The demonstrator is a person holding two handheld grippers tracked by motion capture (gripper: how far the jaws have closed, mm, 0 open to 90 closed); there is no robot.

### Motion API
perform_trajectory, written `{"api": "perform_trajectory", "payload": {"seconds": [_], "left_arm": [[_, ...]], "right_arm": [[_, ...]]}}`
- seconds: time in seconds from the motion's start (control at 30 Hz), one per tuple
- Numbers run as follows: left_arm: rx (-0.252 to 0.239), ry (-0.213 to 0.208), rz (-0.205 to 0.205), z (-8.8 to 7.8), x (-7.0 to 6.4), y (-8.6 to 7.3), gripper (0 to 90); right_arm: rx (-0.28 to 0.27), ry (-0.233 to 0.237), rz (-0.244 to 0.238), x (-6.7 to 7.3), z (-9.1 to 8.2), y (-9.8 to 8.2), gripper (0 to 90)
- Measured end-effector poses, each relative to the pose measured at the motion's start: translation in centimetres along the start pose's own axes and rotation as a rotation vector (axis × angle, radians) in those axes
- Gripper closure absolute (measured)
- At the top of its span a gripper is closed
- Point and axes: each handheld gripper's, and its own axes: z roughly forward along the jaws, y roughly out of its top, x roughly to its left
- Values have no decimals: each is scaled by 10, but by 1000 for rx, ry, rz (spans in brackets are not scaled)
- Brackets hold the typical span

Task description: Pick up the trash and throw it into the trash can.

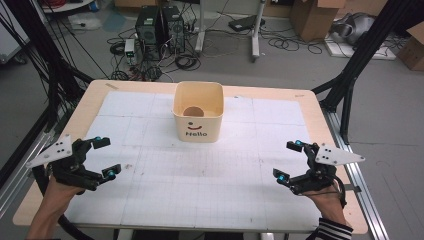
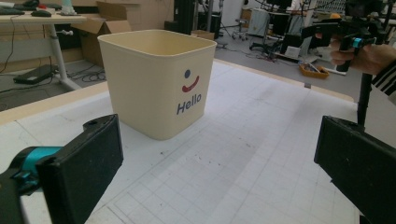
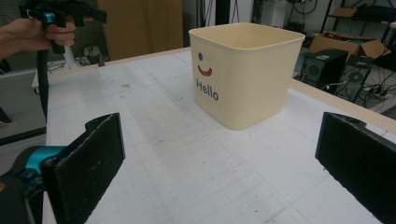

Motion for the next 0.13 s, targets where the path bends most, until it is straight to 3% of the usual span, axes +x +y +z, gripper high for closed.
{"api": "perform_trajectory", "payload": {"seconds": [0.13], "left_arm": [[-2, -5, -1, -1, 0, 0, 17]], "right_arm": [[-4, 1, -3, 0, -1, 0, 3]]}}
